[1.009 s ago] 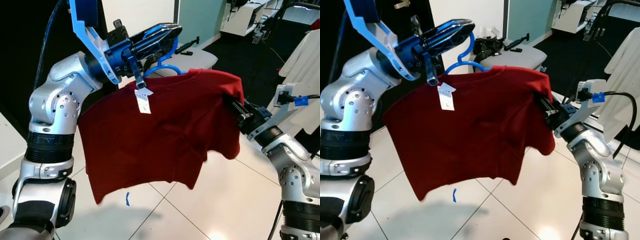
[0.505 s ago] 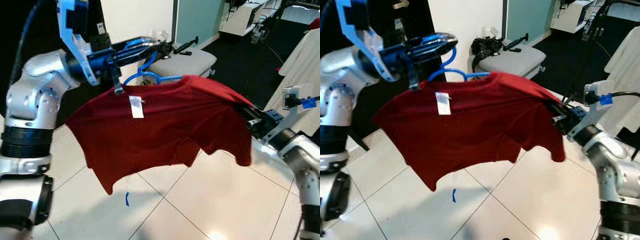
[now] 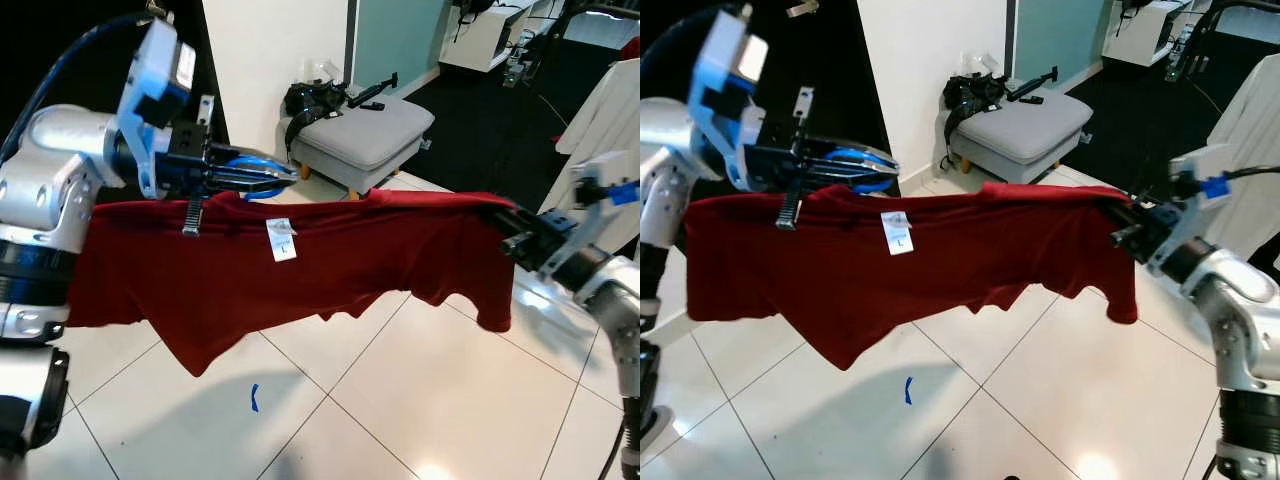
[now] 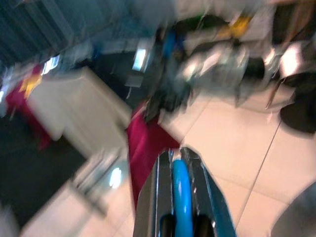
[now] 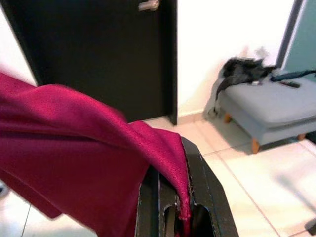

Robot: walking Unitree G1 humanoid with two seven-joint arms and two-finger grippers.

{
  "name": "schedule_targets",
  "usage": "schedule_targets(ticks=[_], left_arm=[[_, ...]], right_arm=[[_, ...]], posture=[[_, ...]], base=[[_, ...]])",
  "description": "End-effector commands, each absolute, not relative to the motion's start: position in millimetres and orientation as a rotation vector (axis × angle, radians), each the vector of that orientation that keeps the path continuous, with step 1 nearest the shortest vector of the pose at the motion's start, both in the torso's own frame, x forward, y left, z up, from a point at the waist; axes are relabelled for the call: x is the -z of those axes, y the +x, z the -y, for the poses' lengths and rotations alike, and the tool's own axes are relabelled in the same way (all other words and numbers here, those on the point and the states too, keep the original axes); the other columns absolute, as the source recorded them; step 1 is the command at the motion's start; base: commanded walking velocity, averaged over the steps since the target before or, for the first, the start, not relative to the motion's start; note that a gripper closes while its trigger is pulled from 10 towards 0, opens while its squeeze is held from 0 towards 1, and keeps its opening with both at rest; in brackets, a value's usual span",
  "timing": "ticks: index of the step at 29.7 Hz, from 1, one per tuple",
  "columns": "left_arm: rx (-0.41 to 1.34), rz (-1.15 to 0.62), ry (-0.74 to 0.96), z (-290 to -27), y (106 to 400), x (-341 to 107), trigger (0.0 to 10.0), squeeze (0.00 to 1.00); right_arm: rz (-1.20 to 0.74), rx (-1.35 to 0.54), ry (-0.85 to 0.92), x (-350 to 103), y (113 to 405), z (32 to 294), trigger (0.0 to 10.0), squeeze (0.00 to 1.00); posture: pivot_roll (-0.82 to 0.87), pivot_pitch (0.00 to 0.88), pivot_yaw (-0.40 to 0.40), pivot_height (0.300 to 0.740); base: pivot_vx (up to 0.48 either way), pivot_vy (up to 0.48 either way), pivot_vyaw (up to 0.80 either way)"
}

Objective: Hang hanger

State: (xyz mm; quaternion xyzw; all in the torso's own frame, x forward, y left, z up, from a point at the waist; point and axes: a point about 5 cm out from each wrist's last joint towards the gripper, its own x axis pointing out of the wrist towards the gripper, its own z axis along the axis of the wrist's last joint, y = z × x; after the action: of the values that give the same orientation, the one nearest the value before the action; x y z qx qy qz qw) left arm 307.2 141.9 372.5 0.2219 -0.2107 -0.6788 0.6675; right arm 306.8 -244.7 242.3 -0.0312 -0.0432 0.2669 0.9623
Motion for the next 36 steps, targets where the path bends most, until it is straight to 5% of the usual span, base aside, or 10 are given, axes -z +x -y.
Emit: schedule_targets(ticks=[1,5,6,8,9,22,33,34,35,36], left_arm=[[1.489,0.546,0.445,-142.1,309.0,-384.1,9.1,0.00],[1.422,0.591,0.394,-142.0,316.4,-390.6,9.1,0.00],[1.409,0.603,0.375,-143.5,318.2,-392.5,8.7,0.00],[1.405,0.608,0.364,-145.8,319.3,-393.3,8.6,0.00],[1.401,0.607,0.358,-147.6,320.0,-393.3,8.7,0.00],[1.325,0.499,0.425,-157.3,333.8,-369.3,8.8,0.00],[1.227,0.315,0.604,-151.7,353.7,-325.6,9.3,0.00],[1.308,0.309,0.604,-141.7,348.5,-320.0,10.0,0.00],[1.308,0.309,0.604,-141.7,348.5,-320.0,10.0,0.00],[1.373,0.303,0.611,-132.9,344.4,-315.6,10.0,0.00]], right_arm=[[0.032,-0.603,-0.103,-228.8,304.9,230.8,0.0,0.00],[-0.010,-0.650,-0.124,-217.4,301.7,220.7,1.2,0.00],[-0.021,-0.637,-0.127,-214.8,302.2,221.0,10.0,0.00],[-0.023,-0.629,-0.130,-213.2,302.4,221.9,10.0,0.04],[-0.016,-0.615,-0.128,-213.8,303.0,223.5,10.0,1.00],[0.158,-0.343,-0.122,-254.7,311.1,270.7,10.0,1.00],[0.140,-0.393,-0.170,-247.9,307.6,265.2,10.0,1.00],[0.112,-0.583,-0.216,-248.6,296.8,250.8,10.0,0.73],[0.112,-0.583,-0.216,-248.6,296.8,250.8,10.0,0.73],[0.082,-0.748,-0.233,-250.4,286.3,240.2,10.0,0.37]], posture=[[-0.06,0.114,0.022,0.740],[-0.06,0.114,0.024,0.740],[-0.06,0.115,0.026,0.740],[-0.06,0.115,0.029,0.740],[-0.06,0.115,0.029,0.740],[-0.06,0.112,0.031,0.740],[-0.06,0.108,0.034,0.740],[-0.05,0.109,0.031,0.740],[-0.05,0.109,0.031,0.740],[-0.05,0.110,0.032,0.740]], base=[[0.000,0.000,0.00],[0.000,0.000,0.00],[0.000,0.000,0.00],[0.000,0.000,0.00],[0.000,0.000,0.00],[0.000,0.000,0.00],[0.000,0.000,0.00],[0.000,0.000,0.00],[0.000,0.000,0.00],[0.000,0.000,0.00]])
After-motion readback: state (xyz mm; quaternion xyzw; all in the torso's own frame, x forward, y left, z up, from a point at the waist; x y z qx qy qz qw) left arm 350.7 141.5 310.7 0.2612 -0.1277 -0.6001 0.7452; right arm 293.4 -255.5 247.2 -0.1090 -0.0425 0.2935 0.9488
